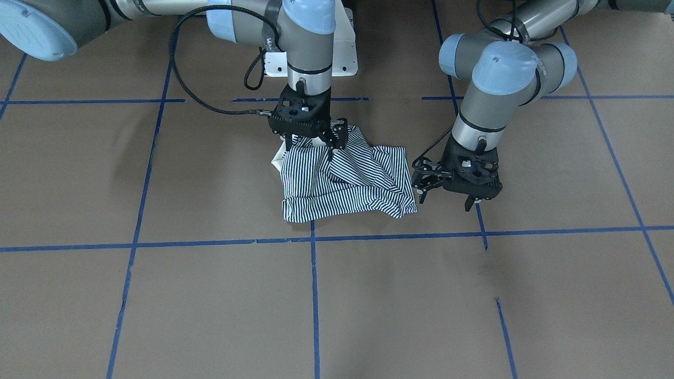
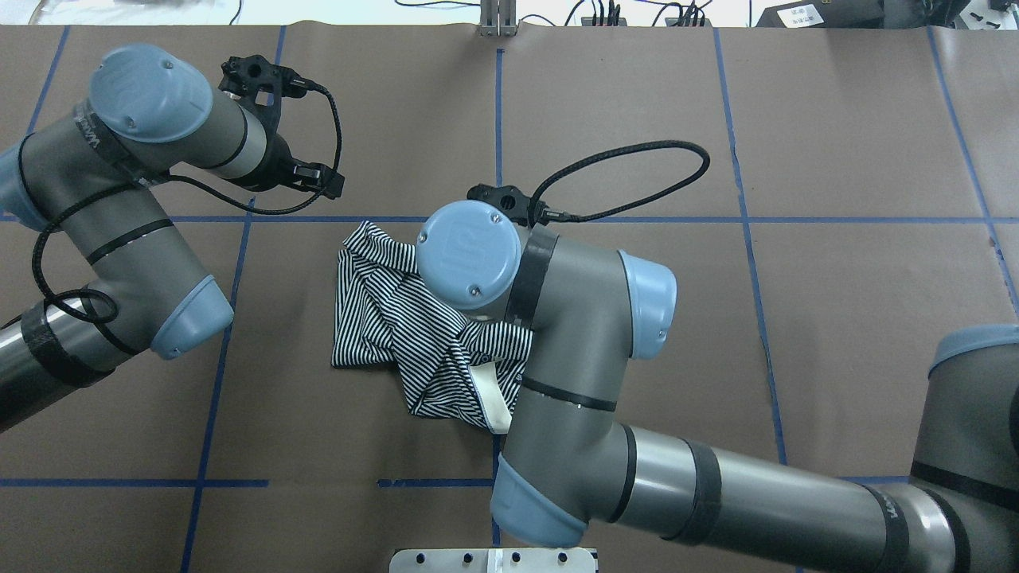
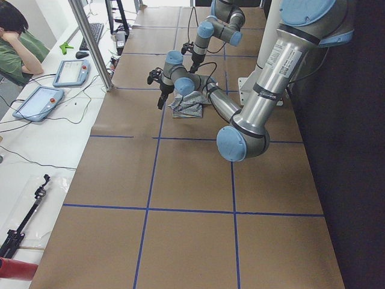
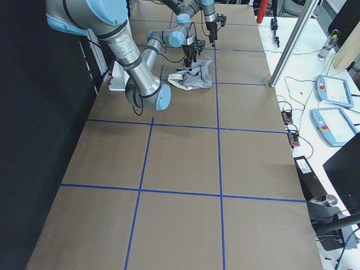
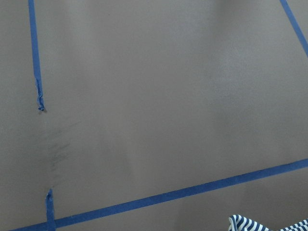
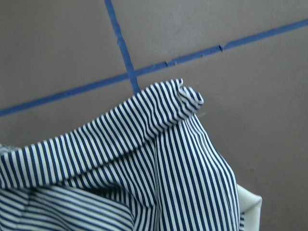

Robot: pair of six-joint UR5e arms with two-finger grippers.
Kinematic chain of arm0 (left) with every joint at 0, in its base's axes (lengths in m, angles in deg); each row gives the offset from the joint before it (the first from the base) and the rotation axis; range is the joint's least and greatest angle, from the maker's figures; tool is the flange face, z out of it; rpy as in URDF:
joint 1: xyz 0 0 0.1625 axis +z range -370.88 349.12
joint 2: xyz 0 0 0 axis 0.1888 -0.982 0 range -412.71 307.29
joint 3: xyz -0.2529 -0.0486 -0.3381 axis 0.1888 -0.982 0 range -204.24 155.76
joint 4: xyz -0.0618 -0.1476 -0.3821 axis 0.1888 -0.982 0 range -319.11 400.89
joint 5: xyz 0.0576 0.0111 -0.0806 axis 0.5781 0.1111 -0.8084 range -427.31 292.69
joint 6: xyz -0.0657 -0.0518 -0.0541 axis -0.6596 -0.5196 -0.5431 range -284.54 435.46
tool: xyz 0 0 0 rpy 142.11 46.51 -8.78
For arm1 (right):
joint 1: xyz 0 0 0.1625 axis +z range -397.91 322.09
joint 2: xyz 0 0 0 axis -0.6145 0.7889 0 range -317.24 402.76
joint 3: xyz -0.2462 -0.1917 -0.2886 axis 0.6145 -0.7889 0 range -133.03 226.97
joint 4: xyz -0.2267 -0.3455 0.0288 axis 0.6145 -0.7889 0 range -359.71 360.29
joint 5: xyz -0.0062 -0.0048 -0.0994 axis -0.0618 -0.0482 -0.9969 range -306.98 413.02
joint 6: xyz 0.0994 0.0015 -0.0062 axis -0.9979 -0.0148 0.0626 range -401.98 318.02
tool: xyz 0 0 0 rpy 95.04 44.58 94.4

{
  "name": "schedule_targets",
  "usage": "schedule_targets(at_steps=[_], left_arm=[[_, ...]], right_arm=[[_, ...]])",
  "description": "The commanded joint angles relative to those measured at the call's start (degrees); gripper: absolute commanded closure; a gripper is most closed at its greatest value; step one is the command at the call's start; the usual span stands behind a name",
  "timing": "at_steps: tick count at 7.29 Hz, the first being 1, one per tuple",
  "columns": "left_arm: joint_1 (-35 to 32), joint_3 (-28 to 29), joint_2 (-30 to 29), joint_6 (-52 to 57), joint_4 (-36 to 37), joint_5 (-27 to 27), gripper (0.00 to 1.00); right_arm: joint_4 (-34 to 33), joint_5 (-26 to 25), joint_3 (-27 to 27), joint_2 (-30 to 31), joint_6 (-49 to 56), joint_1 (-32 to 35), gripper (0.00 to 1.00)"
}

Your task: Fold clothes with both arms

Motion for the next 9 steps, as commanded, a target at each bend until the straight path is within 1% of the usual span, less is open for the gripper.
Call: schedule_targets(at_steps=[1,2,3,5,6,7,8,9], left_arm=[[-0.1,-0.4,-0.1,-0.3,0.0,0.0,0.00],[0.0,-0.8,0.0,-0.4,0.0,-0.1,0.00],[-0.1,-0.8,-0.1,-0.4,0.0,-0.1,0.00],[0.0,-0.9,0.0,-0.4,0.1,-0.1,0.00],[0.0,-0.9,-0.1,-0.5,0.1,-0.2,0.00],[0.0,-0.9,-0.1,-1.0,0.0,-0.2,0.00],[0.1,-1.0,-0.2,-1.9,0.0,-0.2,0.00],[0.0,-1.1,-0.1,-2.0,0.0,-0.2,0.00]], right_arm=[[-0.8,0.1,0.1,2.4,1.9,-6.1,0.19],[-0.8,0.1,-0.1,2.8,6.5,-6.6,0.37],[-0.9,0.1,-0.1,3.5,10.6,-7.2,0.38],[-1.8,0.1,0.2,3.8,13.7,-7.4,0.38],[-2.7,0.1,0.5,3.7,15.4,-7.4,0.45],[-2.7,0.1,0.7,3.3,15.7,-7.4,0.48],[-2.7,0.3,2.0,2.6,15.7,-7.5,0.48],[-2.5,0.2,1.5,3.0,15.9,-8.0,0.47]])
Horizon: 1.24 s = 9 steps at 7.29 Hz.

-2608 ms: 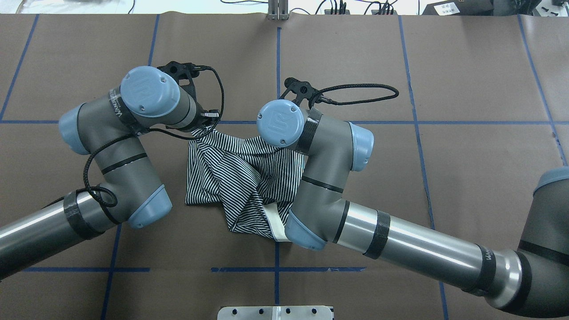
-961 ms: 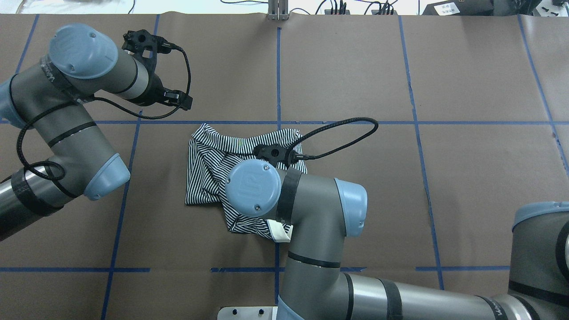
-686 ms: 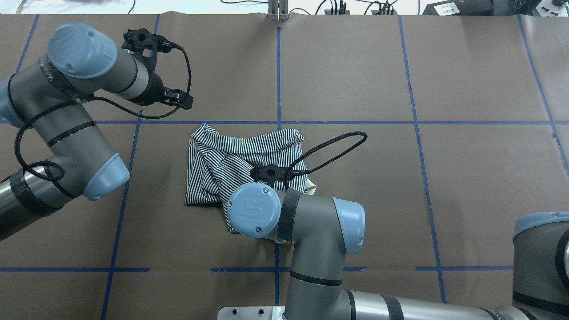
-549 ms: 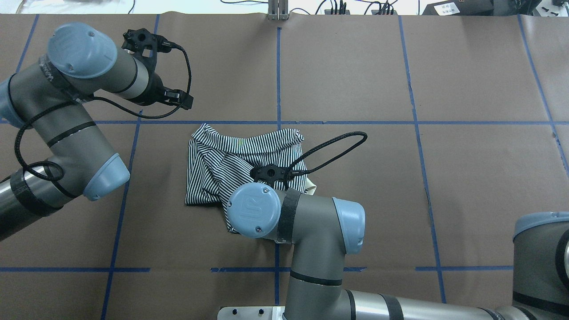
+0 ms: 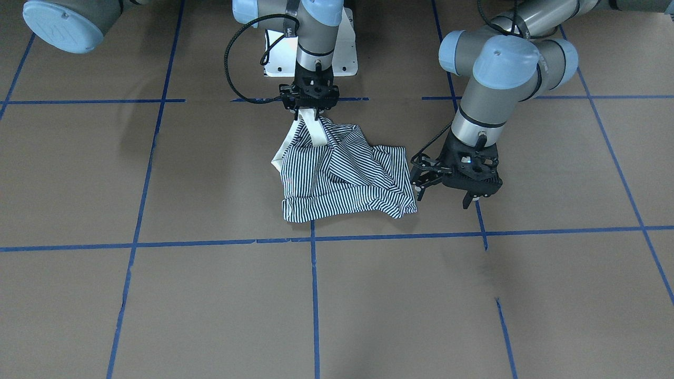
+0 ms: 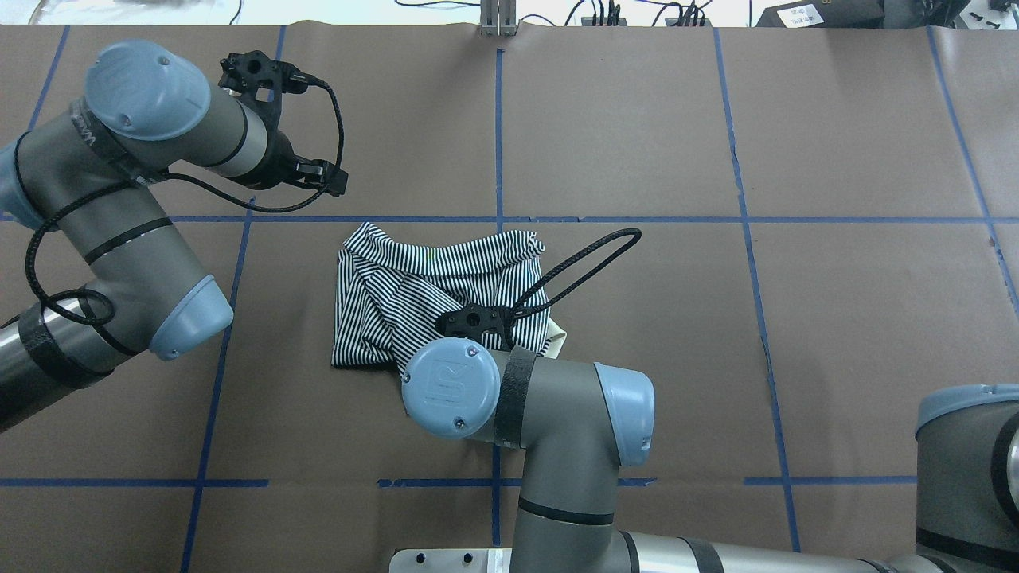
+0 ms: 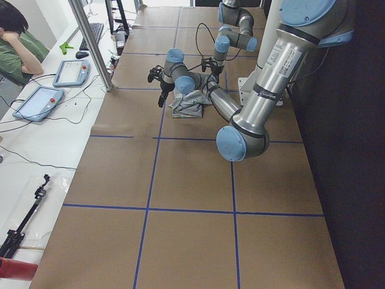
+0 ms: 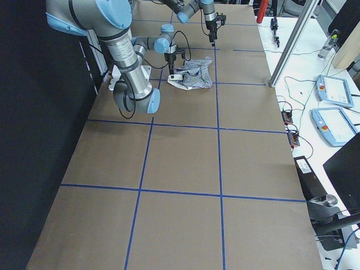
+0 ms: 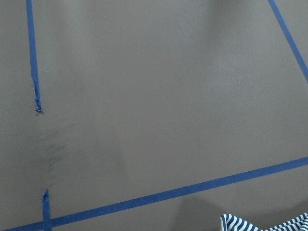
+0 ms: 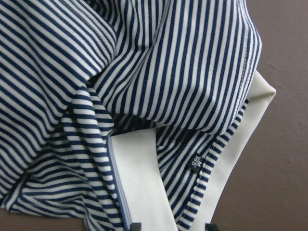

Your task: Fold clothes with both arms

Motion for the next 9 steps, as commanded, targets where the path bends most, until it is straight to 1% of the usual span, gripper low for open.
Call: schedule_targets(at_steps=[1,6,9], left_arm=[[0.0,-0.2,0.0,-0.5,0.0,0.0,0.00],[0.0,-0.2,-0.1,-0.5,0.1,0.0,0.00],[0.0,-0.2,-0.1,-0.5,0.0,0.0,0.00]], right_arm=[[0.2,-0.1,0.1,0.6,1.5,-0.8,0.47],[0.4,-0.8,-0.6,0.4,1.7,-1.8,0.47],[0.4,-2.3,-1.3,0.5,6.4,-1.8,0.47]])
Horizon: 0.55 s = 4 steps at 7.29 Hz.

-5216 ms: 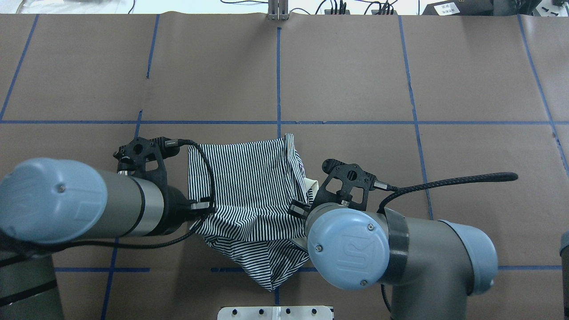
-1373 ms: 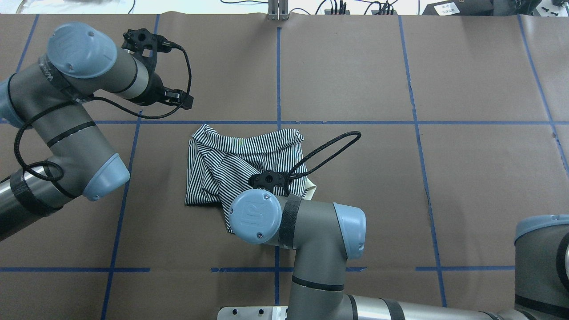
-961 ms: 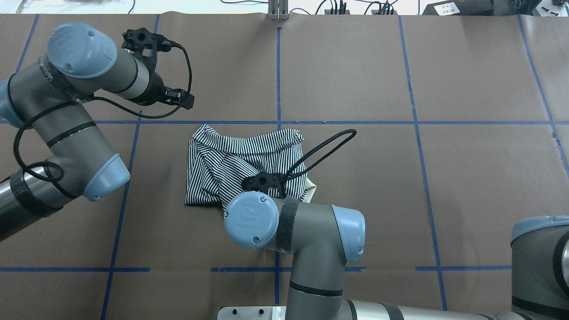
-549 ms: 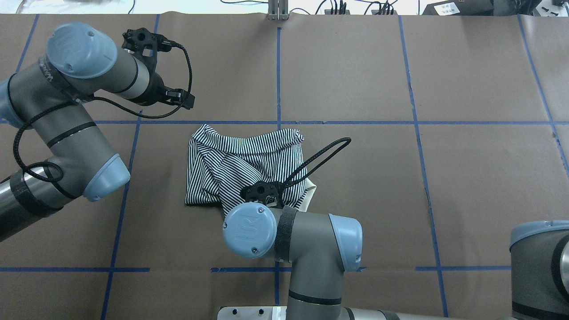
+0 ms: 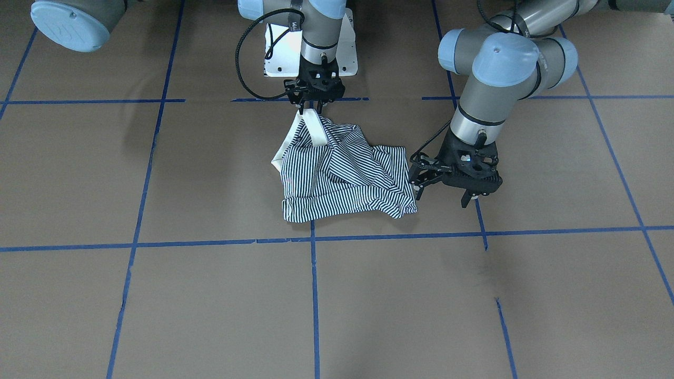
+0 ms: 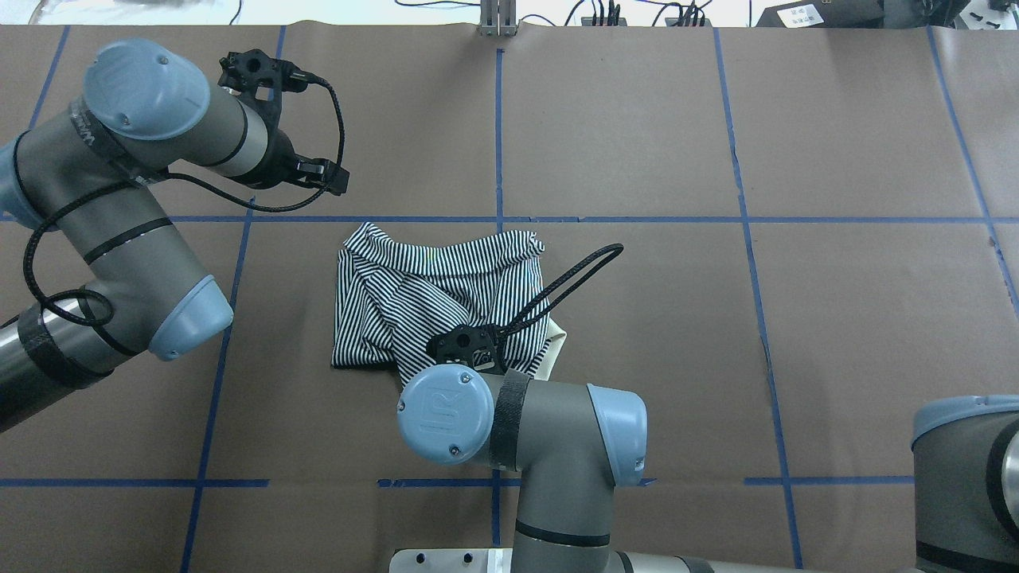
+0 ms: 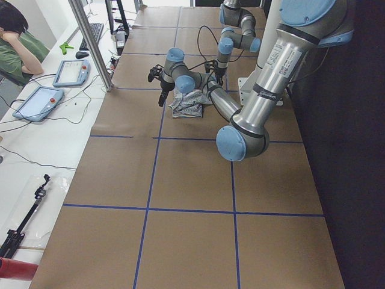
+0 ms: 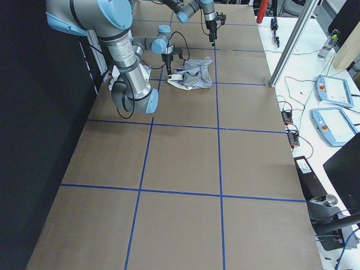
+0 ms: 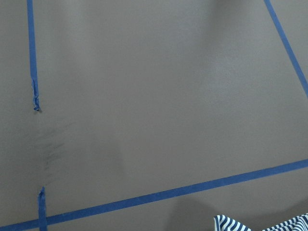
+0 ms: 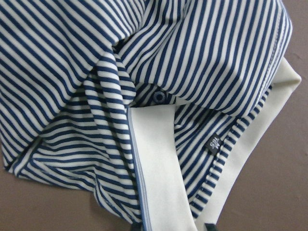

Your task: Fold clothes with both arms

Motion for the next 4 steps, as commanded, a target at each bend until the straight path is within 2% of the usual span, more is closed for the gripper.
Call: schedule_targets(at_steps=[1,2,3,4], left_arm=[[0.0,0.0,0.0,0.0,0.0,0.0,0.00],[0.0,0.0,0.1,0.0,0.0,-0.1,0.00],[0.0,0.0,0.0,0.0,0.0,-0.1,0.00],[0.0,0.0,0.0,0.0,0.0,-0.1,0.00]], right_arm=[[0.0,-0.7,-0.5,-0.2,2.1,0.0,0.21],[0.0,-0.8,-0.6,-0.2,2.0,0.0,0.16],[0.0,-0.8,-0.7,0.0,2.0,0.0,0.20],[0.0,-0.8,-0.6,0.0,2.0,0.0,0.41]])
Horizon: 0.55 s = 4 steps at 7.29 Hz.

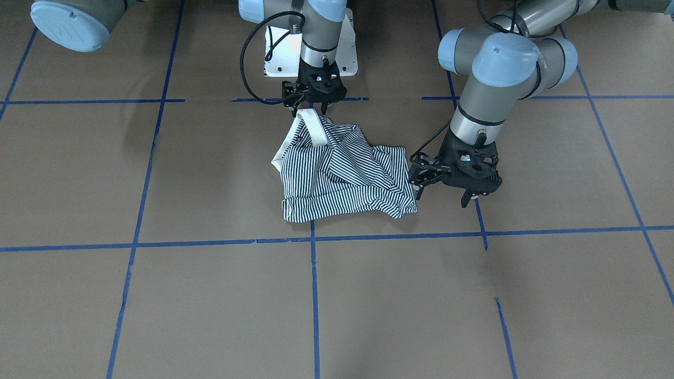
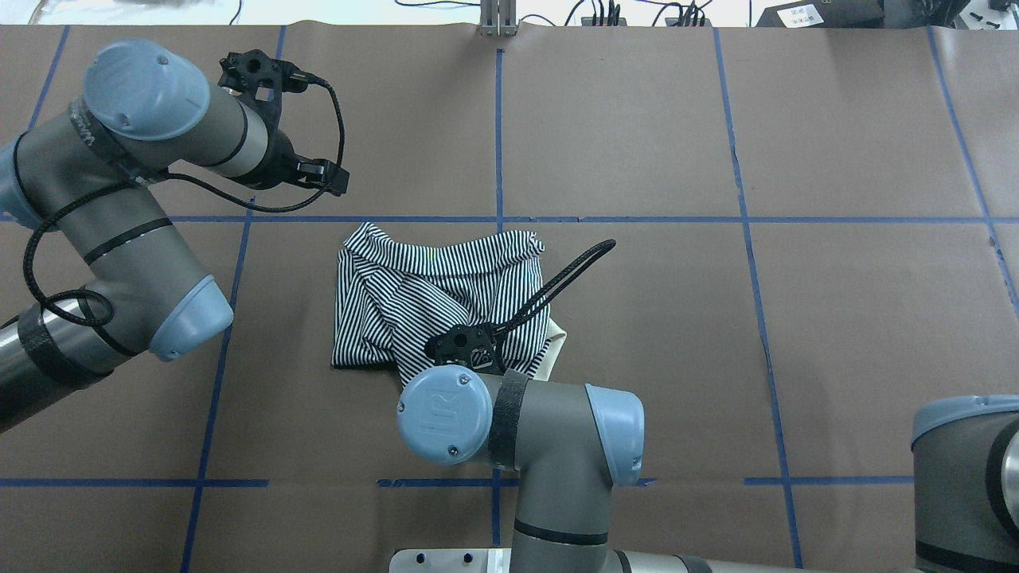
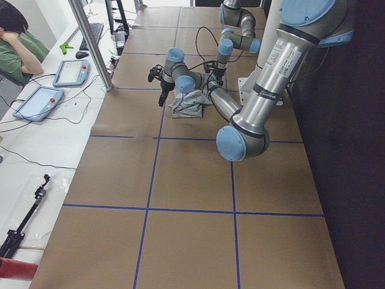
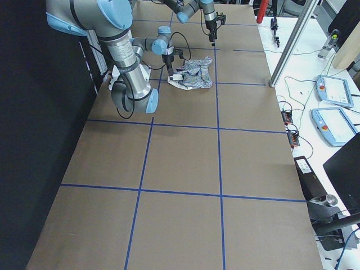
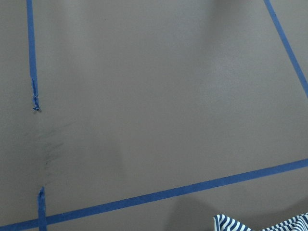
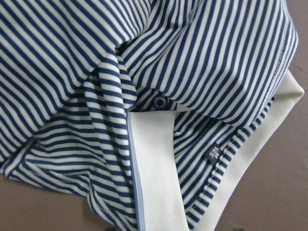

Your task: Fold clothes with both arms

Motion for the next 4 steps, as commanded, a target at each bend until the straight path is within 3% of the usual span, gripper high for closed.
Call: schedule_targets(at_steps=[1,3,4], left_arm=[[0.0,0.0,0.1,0.0,0.0,0.0,0.00],[0.0,0.0,0.0,0.0,0.1,0.0,0.00],[0.0,-0.3,0.1,0.0,0.1,0.1,0.00]], right_arm=[[0.0,0.0,-0.1,0.2,0.0,0.0,0.63],[-0.1,-0.1,-0.4,0.1,0.0,0.0,0.98],[-0.2,-1.2,-0.3,0.1,0.2,0.2,1.00]])
